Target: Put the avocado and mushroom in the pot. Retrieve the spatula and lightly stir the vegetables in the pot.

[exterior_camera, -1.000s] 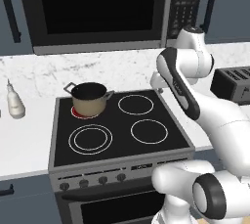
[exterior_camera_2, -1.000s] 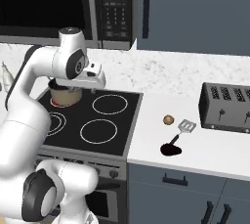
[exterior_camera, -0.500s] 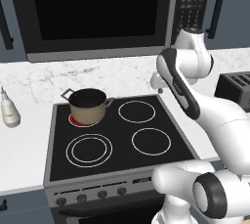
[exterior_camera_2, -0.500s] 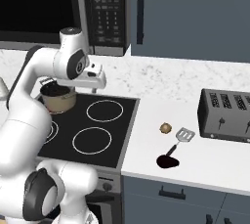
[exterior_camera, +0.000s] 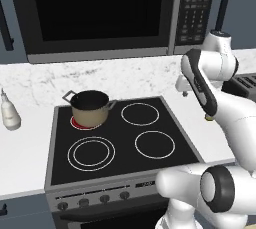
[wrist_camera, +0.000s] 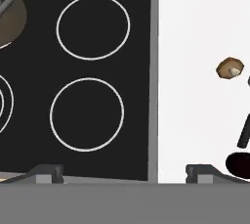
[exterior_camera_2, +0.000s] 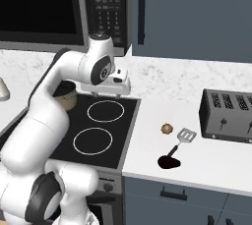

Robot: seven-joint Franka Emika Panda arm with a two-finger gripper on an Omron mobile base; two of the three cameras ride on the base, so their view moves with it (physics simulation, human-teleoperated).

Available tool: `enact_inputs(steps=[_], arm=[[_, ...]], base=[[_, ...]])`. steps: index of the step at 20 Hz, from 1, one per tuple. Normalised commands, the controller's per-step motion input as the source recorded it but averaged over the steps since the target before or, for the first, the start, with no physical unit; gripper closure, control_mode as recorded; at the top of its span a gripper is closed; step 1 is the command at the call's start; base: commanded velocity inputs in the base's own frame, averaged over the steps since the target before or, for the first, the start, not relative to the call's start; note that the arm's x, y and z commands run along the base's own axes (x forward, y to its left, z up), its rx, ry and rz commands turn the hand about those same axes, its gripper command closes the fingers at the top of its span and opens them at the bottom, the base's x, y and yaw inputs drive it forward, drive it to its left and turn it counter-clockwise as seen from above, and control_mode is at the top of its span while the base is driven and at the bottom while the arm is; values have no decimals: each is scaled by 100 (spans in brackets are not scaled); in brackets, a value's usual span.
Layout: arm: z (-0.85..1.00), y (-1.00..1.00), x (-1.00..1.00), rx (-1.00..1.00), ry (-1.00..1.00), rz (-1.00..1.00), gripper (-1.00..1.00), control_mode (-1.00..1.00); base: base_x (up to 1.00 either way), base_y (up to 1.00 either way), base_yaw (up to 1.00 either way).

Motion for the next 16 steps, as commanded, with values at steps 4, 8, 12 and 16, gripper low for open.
enact_inputs(steps=[4,8,12,16], arm=[[-45,-80,0,-5,12,-6,-100,-100],[-49,-71,-9,-7,16,-9,-100,-100],[-52,-65,-35,-6,15,-12,-100,-100],[-50,-50,-56,-3,12,-15,-100,-100]], base=[[0,0,0],[0,0,0],[0,0,0],[0,0,0]])
